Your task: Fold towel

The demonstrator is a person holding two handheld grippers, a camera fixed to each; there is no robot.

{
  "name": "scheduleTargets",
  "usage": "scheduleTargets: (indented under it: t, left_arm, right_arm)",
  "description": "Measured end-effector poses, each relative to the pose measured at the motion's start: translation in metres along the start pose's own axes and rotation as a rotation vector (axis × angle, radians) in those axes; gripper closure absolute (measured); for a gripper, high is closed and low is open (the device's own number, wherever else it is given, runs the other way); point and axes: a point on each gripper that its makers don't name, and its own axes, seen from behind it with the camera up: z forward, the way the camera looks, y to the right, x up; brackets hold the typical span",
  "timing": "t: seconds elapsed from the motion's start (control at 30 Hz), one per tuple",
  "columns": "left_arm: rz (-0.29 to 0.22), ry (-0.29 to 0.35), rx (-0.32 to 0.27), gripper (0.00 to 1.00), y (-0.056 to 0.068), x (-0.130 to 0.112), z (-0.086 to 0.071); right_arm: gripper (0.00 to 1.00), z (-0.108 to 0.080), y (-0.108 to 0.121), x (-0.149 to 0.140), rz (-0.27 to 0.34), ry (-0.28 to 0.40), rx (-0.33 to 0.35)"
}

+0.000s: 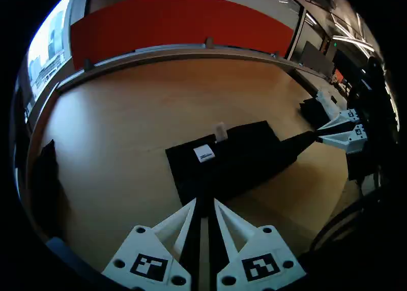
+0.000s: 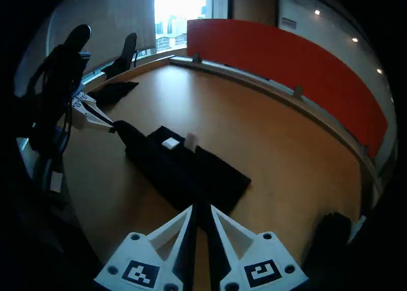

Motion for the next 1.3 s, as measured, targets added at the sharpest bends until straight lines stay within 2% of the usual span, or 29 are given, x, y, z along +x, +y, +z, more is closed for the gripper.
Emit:
scheduleTargets:
  t: [0.17, 0.4, 0.87, 1.07, 1.3]
  left_arm:
    - [-0.014, -0.015, 0.009, 0.92, -0.006, 0.002, 0.016]
    - [-0.007, -0.036, 0.015, 0.91, -0.010, 0.001, 0.031]
    - [-0.013, -0.060, 0.040, 0.91, -0.023, -0.003, 0.067]
    - [-0.033, -0.051, 0.057, 0.89, -0.029, 0.002, 0.078]
    - [-0.044, -0.044, 0.044, 0.87, -0.030, 0.004, 0.087]
  right_arm:
    - [0.89, 0.015, 0.010, 0.000, 0.002, -0.016, -0.005]
    - [0.89, 0.031, 0.020, -0.003, 0.007, -0.033, -0.010]
    - [0.89, 0.065, 0.031, -0.021, 0.056, -0.086, -0.014]
    - [0.89, 0.075, 0.036, -0.021, 0.074, -0.089, -0.032]
    - [0.89, 0.082, 0.042, -0.021, 0.092, -0.098, -0.045]
